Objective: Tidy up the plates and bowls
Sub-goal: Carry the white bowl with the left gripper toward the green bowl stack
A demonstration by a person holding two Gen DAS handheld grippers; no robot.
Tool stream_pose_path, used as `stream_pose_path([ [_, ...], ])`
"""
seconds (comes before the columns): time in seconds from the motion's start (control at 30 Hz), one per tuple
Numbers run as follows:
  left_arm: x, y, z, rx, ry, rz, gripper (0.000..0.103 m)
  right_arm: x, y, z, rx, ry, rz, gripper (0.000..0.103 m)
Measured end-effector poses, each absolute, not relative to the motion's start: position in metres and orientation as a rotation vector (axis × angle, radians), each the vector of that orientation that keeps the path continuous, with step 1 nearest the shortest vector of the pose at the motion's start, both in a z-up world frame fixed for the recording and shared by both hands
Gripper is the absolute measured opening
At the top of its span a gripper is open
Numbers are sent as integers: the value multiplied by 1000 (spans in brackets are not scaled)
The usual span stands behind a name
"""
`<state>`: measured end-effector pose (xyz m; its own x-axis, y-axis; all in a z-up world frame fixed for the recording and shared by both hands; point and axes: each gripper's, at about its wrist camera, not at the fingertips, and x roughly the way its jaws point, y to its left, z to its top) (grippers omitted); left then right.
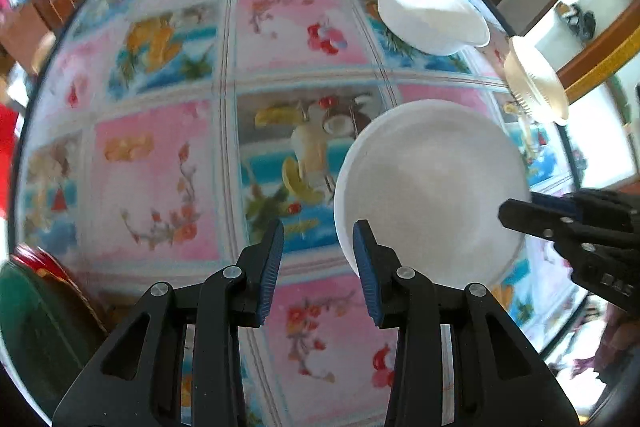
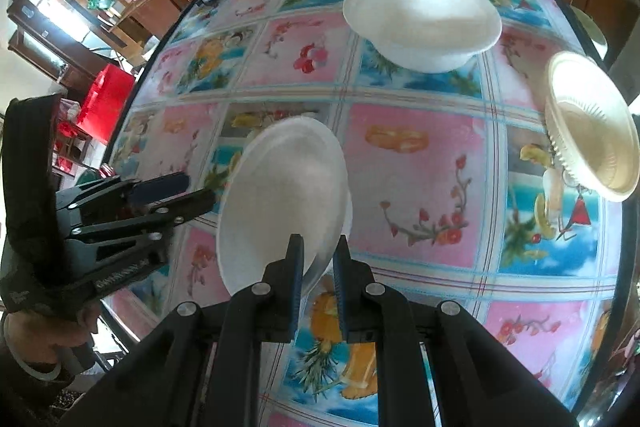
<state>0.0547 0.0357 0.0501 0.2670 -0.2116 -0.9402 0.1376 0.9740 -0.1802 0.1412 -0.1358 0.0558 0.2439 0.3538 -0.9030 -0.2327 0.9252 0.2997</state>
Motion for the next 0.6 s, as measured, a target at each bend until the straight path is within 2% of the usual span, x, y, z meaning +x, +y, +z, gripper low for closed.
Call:
stream_pose_path([
  [0.37,61,20,32,-120,1337,-280,36,135,-150,42,154,1285,379,15],
  [0.4,61,19,33,-122,1332,-284,37,135,-151,42,147,1285,375,16],
  [0.47,64,18,31,-116,1338,-288,50,135,-153,42,156,1280,385,16],
  [0.53,66,18,27,-139,1350,-305,50,135,-152,41,157,1278,393,16],
  [0.6,65,14,26,-113,1345,-304,36,136,-150,38,159,1285,412,14],
])
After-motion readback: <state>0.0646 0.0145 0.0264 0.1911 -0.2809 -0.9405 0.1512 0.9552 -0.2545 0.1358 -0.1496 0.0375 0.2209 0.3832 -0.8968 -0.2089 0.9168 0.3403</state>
